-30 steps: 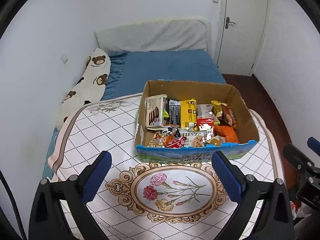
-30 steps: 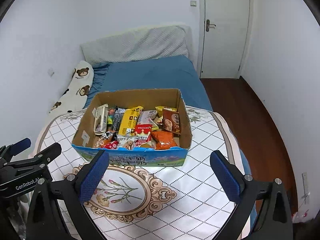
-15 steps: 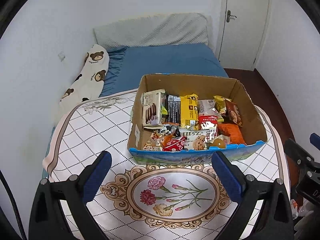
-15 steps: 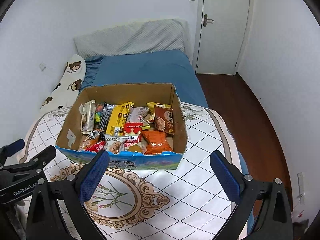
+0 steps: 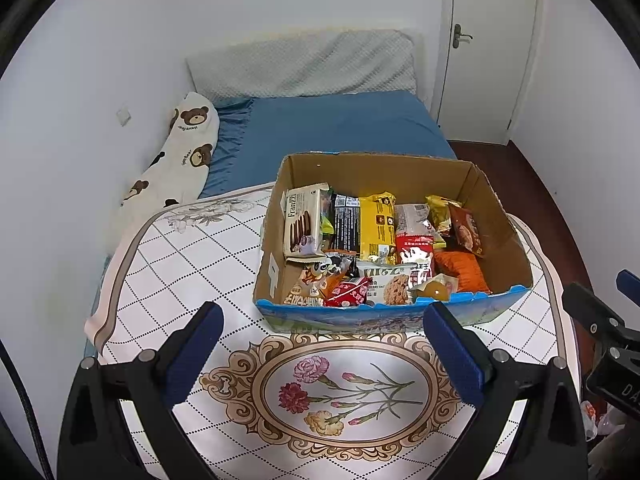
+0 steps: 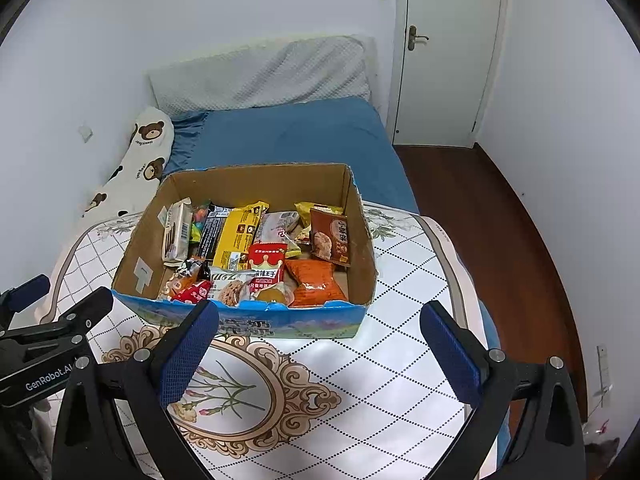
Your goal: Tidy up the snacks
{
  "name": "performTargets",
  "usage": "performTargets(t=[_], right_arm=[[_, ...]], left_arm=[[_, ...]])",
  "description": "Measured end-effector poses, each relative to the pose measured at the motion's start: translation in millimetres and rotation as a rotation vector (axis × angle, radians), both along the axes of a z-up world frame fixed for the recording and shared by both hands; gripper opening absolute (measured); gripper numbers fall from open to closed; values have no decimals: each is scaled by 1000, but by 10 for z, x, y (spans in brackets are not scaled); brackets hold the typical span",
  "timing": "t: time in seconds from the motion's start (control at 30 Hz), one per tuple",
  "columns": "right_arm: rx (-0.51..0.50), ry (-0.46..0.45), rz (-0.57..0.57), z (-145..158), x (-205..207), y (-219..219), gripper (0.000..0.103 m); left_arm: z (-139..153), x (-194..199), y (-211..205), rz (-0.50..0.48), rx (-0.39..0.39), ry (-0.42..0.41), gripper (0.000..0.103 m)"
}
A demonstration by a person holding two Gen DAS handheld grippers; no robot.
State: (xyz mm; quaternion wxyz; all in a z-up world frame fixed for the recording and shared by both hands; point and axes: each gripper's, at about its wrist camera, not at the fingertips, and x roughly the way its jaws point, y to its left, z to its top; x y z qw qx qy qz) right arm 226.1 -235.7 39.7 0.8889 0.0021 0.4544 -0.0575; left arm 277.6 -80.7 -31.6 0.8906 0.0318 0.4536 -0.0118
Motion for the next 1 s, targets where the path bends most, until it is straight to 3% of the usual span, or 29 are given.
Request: performTargets(t=[1.0], right_arm=[[3, -15, -8, 104, -10, 14, 103]], left_arm=[[137, -61, -20, 4, -11, -28, 102]])
